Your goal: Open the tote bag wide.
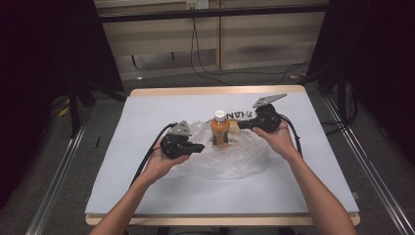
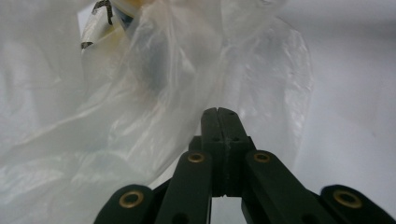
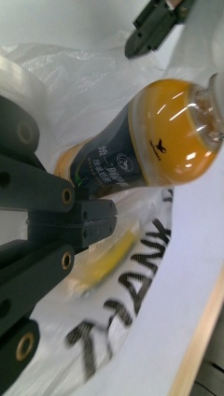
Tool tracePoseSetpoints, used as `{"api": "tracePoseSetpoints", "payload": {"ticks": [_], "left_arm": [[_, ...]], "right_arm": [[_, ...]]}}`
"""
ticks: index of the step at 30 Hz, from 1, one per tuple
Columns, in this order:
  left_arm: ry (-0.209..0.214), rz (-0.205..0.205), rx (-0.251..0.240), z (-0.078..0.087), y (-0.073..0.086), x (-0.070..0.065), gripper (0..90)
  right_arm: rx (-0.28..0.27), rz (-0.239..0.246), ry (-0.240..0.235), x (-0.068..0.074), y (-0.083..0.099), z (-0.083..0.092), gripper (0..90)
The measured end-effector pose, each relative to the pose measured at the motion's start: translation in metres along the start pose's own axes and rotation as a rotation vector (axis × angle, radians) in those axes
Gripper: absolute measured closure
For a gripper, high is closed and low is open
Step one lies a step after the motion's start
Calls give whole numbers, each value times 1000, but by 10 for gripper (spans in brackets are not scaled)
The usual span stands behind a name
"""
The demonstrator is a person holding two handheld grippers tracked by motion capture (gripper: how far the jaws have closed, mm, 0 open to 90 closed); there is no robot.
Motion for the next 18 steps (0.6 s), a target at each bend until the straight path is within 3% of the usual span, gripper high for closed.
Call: {"api": "tracePoseSetpoints", "payload": {"ticks": [2,4,5,6,9,10,12,18], "left_arm": [[-18,16,40,-13,-2,5,900],[-3,38,118,-25,1,16,900],[-22,34,150,-31,4,21,900],[-35,55,160,-38,7,24,900],[1,69,237,-53,14,27,900],[8,60,271,-57,17,24,900],[25,25,294,-59,17,19,900],[55,-32,323,-55,19,1,900]], "right_arm": [[51,5,-25,0,0,-12,900],[102,6,-35,0,2,-23,900],[130,10,-39,-1,3,-28,900],[156,4,-43,-3,5,-32,900],[226,13,-52,-8,8,-42,900],[249,3,-62,-9,8,-45,900],[280,1,-79,-12,10,-51,900],[340,-41,-42,-25,24,-65,900]]}}
Point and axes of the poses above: each handheld gripper's, and its own axes: z roughly backward along the jaws, y roughly out of its underside, x roughly to its left, the point moved 2 cm from there along -z, roughly forward along the jaws, and after that the axes turned 7 degrees about -x, right-handed, at the moved point
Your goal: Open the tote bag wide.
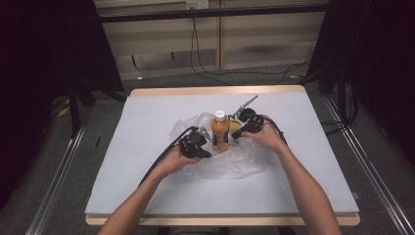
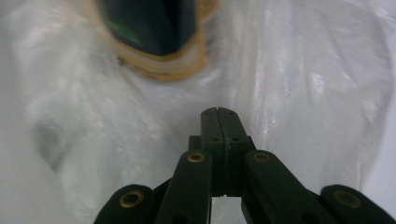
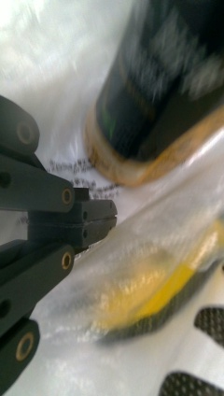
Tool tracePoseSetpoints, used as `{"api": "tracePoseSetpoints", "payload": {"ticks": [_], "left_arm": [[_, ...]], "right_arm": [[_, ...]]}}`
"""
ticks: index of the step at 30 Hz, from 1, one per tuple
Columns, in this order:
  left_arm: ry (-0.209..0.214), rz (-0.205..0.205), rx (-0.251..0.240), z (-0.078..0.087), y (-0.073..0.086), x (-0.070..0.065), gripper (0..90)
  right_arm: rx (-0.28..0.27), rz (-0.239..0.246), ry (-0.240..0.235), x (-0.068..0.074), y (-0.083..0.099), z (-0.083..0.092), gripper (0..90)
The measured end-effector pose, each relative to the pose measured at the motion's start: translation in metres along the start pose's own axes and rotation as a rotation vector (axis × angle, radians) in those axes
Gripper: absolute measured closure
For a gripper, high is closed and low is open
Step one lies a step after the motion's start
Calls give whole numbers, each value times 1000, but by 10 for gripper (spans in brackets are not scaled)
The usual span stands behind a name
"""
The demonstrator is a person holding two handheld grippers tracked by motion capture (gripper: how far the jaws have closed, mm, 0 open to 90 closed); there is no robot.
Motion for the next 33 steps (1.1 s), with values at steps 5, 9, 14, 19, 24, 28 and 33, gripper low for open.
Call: {"api": "tracePoseSetpoints", "payload": {"ticks": [5,9,14,19,24,28,33], "left_arm": [[33,-43,18,3,5,-27,900],[65,-87,37,7,10,-44,900],[104,-118,12,12,20,-63,900],[152,-120,2,18,29,-73,900],[140,-137,-16,19,34,-79,900],[190,-129,-7,21,34,-78,900],[168,-96,-69,23,33,-70,900]], "right_arm": [[-24,-55,42,-10,-3,-1,900],[-36,-90,90,-18,-6,-2,900],[-37,-100,138,-26,-15,-6,900],[-48,-120,184,-36,-22,-10,900],[-54,-121,240,-43,-25,-11,900],[-54,-137,282,-45,-26,-11,900],[-115,-111,232,-38,-24,-4,900]]}}
Point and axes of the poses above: each handheld gripper's, and its own axes: z roughly backward along the jaws, y roughly out of its underside, x roughly to its left, the point moved 2 cm from there along -z, roughly forward along the jaws, and after that the axes turned 7 degrees about -x, right-handed, at the moved point
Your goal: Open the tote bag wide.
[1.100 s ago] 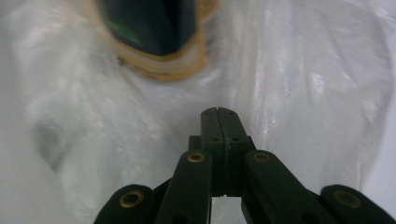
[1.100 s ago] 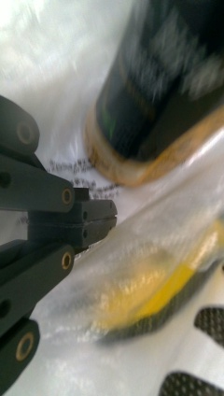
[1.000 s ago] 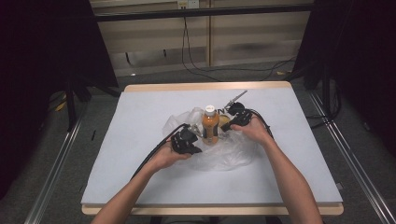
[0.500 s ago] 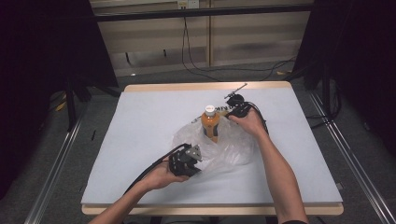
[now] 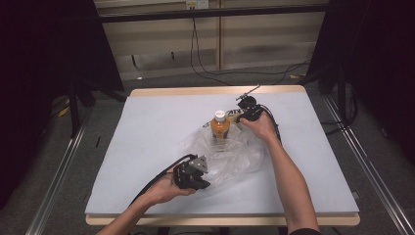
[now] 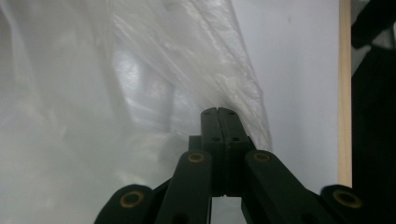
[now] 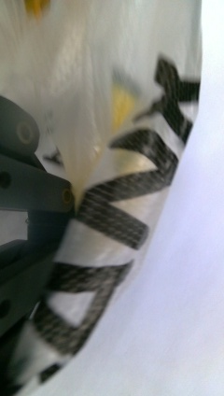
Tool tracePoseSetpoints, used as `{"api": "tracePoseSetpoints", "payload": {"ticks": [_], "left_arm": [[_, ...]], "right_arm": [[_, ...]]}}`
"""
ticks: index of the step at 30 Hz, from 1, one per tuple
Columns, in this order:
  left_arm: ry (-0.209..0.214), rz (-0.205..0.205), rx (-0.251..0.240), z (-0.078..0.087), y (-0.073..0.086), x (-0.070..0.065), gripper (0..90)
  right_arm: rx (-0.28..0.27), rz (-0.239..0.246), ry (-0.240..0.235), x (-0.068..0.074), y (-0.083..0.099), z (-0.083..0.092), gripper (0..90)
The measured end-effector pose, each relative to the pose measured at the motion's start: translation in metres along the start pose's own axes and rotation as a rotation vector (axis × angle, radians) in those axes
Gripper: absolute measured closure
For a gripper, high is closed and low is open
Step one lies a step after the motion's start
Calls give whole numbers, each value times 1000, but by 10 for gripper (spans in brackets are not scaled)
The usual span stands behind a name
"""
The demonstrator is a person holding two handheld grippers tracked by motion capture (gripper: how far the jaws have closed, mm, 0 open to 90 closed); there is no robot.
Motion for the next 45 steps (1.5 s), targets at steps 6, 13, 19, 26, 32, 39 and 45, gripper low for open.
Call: {"api": "tracePoseSetpoints", "payload": {"ticks": [6,13,19,26,32,39,45], "left_arm": [[-57,31,-99,17,-6,11,900],[-82,34,-194,48,-20,10,900],[-79,8,-264,67,-35,0,900],[-101,2,-320,73,-68,16,900],[-134,57,-181,31,-68,50,900],[-135,116,-70,-6,-41,73,900],[-172,154,-9,-10,-24,85,900]], "right_arm": [[-148,-7,-66,6,-8,38,900],[-277,13,-100,16,-6,86,900],[-331,68,-148,36,-3,124,900],[-326,144,-237,70,3,136,900],[-250,188,-283,87,14,112,900],[-108,158,-258,72,44,67,900],[-37,142,-249,65,62,44,900]]}}
Point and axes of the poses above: each handheld gripper's, and its own axes: z roughly backward along the jaws, y roughly out of its underside, x roughly to its left, the point moved 2 cm from there along -z, roughly forward along the jaws, and after that the axes turned 7 degrees about -x, right-handed, at the moved point
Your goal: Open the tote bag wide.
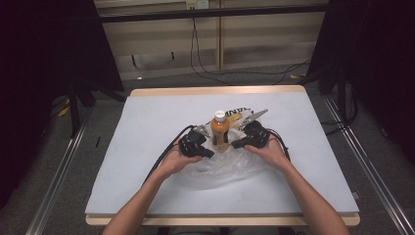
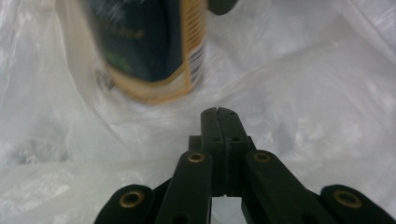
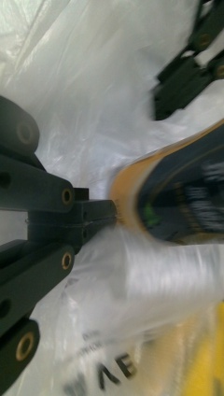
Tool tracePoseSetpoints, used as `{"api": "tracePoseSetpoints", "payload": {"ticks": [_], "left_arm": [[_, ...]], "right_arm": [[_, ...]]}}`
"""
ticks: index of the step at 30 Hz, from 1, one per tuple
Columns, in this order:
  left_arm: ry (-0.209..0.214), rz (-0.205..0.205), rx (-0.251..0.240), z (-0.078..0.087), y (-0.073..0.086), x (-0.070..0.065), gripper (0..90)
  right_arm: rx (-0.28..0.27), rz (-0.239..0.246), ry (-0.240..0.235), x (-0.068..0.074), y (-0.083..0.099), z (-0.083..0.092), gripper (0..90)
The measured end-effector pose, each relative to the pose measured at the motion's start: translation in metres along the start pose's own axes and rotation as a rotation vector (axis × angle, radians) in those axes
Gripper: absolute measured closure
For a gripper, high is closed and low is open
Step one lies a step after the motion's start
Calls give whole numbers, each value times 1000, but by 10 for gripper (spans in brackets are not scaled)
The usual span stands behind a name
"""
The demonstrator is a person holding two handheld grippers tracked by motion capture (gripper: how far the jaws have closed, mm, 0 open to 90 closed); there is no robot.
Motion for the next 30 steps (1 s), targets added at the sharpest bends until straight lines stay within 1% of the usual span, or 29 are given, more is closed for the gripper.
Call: {"api": "tracePoseSetpoints", "payload": {"ticks": [1,2,3,4,6,8,9,10,11,12,13,14,15,16,17,18,19,20,21,22,23,24,25,26,27,28,29,30], "left_arm": [[-19,-11,22,0,2,3,900],[-28,-6,20,0,5,5,900],[-21,3,14,2,7,7,900],[-30,10,15,4,9,9,900],[-52,1,34,10,13,14,900],[-79,14,31,15,17,19,900],[-82,17,32,18,20,21,900],[-82,17,32,18,20,21,900],[-92,33,27,25,27,26,900],[-95,43,20,27,31,28,900],[-89,42,21,30,34,30,900],[-93,84,-10,31,37,30,900],[-85,62,3,34,39,34,900],[-85,62,3,34,39,34,900],[-79,69,-6,36,41,37,900],[-87,86,-22,35,42,36,900],[-95,66,5,37,42,36,900],[-116,63,5,37,42,36,900],[-123,57,9,38,42,36,900],[-115,60,14,39,43,38,900],[-118,64,10,39,43,39,900],[-132,62,13,39,43,39,900],[-133,57,15,40,43,39,900],[-136,58,16,40,43,39,900],[-138,57,17,40,43,39,900],[-137,74,7,40,43,39,900],[-137,72,1,40,44,40,900],[-134,71,2,40,45,40,900]], "right_arm": [[15,3,2,0,2,-2,900],[26,13,6,-1,4,-3,900],[25,5,8,-2,5,-3,900],[23,0,7,-2,6,-1,900],[31,7,18,-4,9,3,900],[27,-3,19,-6,14,8,900],[28,3,27,-7,16,11,900],[33,-3,30,-7,18,14,900],[32,1,36,-7,20,18,900],[32,1,39,-8,23,21,900],[31,-16,35,-10,26,25,900],[24,-23,34,-12,29,28,900],[16,-25,36,-13,32,30,900],[19,-28,39,-14,33,33,900],[21,-31,48,-14,34,34,900],[21,-16,48,-14,35,35,900],[23,-11,55,-14,35,36,900],[32,-8,65,-14,35,37,900],[31,0,75,-14,35,38,900],[34,-5,83,-15,35,39,900],[27,-5,79,-16,36,39,900],[22,-11,80,-17,37,39,900],[22,-19,82,-18,37,40,900],[16,-21,81,-18,37,40,900],[19,-11,93,-19,37,40,900],[19,-8,92,-19,38,41,900],[21,-11,97,-20,38,42,900],[15,-21,93,-21,39,43,900]]}}
Point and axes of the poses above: each handheld gripper's, and its own axes: z roughly backward along the jaws, y roughly out of its underside, x roughly to its left, the point moved 2 cm from there along -z, roughly forward along the jaws, and after that the axes turned 7 degrees about -x, right-handed, at the moved point
